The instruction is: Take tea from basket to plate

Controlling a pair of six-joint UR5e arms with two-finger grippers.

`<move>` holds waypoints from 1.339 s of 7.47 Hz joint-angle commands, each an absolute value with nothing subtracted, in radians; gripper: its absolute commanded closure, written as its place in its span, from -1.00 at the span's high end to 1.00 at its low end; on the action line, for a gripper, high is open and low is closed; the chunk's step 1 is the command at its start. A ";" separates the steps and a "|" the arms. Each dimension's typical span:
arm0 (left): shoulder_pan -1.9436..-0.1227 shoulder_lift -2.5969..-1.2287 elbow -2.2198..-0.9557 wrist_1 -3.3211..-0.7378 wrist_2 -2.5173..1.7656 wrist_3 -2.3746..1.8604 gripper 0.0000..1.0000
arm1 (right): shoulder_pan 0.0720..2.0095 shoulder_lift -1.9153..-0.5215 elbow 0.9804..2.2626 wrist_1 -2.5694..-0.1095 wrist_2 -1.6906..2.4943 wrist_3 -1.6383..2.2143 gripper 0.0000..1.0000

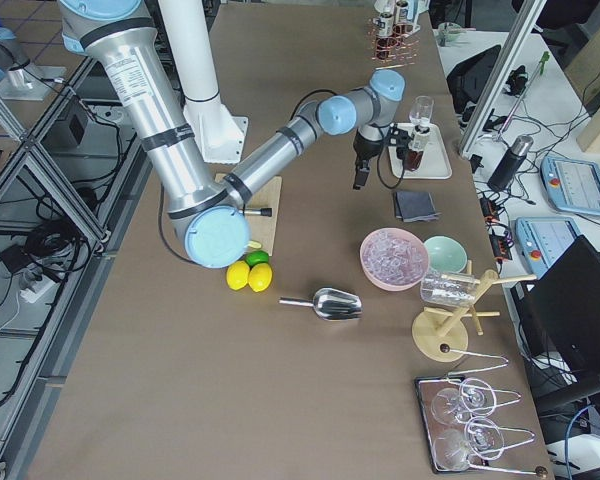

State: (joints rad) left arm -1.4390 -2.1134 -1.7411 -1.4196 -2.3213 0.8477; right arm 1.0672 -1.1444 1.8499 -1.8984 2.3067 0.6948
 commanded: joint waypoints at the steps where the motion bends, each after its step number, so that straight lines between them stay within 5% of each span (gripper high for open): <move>1: -1.443 -2.135 -1.627 -1.556 -2.321 0.997 -1.00 | 1.214 -1.470 1.960 -1.853 2.310 0.484 1.00; 4: -1.442 -2.161 -1.554 -1.637 -2.303 1.020 -1.00 | 1.437 -1.650 1.881 -1.847 2.325 0.100 1.00; 10: -1.433 -2.246 -1.313 -1.750 -2.194 1.008 -1.00 | 1.565 -1.666 1.764 -1.829 2.316 -0.006 1.00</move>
State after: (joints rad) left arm -1.4372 -2.2167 -1.3822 -1.7251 -2.2079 1.0101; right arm 1.5569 -1.6657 1.7756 -1.8431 2.3259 0.0026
